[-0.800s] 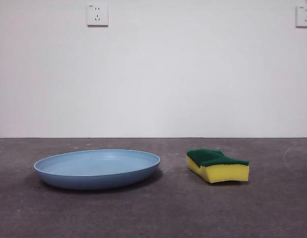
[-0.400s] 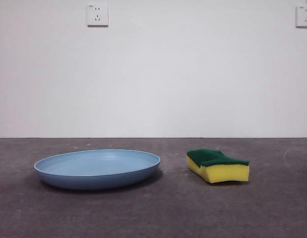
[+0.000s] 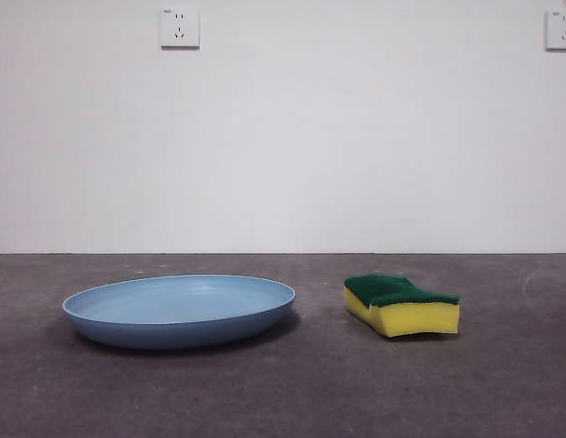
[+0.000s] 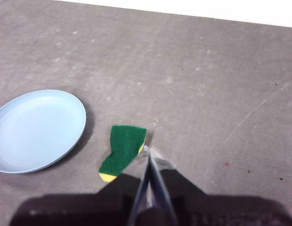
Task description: Pick up the plate,pick up the cloth,clean the plate with the cloth
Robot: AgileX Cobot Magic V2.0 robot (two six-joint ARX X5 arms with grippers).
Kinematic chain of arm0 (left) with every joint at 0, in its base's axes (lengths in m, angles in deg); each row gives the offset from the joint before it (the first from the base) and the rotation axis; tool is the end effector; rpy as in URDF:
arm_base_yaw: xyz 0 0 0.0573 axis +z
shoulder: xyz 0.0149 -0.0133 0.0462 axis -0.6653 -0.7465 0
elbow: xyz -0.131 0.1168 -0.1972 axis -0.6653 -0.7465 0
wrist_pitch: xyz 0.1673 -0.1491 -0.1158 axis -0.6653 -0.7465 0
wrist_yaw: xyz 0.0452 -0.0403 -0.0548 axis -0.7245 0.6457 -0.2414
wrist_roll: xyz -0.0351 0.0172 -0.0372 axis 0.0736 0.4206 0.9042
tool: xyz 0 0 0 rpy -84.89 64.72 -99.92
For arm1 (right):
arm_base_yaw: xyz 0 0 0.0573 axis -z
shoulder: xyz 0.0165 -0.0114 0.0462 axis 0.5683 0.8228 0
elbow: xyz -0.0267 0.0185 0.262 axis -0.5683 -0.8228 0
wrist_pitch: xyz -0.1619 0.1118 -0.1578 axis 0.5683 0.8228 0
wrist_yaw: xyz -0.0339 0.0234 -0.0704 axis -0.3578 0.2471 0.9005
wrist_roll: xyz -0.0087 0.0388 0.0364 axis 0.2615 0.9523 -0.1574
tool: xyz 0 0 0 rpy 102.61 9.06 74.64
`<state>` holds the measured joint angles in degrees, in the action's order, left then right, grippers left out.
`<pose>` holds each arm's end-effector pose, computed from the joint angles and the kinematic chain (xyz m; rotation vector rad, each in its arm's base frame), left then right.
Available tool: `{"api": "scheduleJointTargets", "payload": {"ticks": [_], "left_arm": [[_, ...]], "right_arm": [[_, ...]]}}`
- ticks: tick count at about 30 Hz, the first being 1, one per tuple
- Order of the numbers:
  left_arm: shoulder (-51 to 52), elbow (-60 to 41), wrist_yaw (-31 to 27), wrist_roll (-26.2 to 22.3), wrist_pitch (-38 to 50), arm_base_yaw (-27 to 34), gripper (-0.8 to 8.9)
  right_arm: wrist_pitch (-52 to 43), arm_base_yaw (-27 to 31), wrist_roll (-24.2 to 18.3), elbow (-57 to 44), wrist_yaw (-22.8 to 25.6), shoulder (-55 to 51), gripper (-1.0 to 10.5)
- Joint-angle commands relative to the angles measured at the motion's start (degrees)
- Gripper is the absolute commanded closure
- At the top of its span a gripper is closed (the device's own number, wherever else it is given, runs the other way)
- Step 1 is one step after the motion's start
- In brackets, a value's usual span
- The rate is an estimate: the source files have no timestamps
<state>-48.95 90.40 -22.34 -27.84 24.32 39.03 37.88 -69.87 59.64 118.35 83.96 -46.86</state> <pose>0.0958 -0.0039 0.1507 -0.0198 0.1793 -0.0260 0.1044 0.0645 0.3180 -0.0906 0.4449 0.3183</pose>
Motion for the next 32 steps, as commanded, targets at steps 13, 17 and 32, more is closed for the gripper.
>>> {"api": "scheduleJointTargets", "payload": {"ticks": [13, 17, 32], "left_arm": [[0.2, -0.7, -0.2, -0.2, 0.3, 0.2, 8.17], [0.2, -0.7, -0.2, -0.2, 0.3, 0.2, 8.17], [0.2, -0.7, -0.2, -0.2, 0.3, 0.2, 8.17]], "right_arm": [[-0.3, 0.0, 0.5, -0.4, 0.2, -0.1, 9.5], [-0.3, 0.0, 0.5, -0.4, 0.2, -0.1, 9.5], [-0.1, 10.6, -3.4, -1.2, 1.2, -6.9, 9.5]]}}
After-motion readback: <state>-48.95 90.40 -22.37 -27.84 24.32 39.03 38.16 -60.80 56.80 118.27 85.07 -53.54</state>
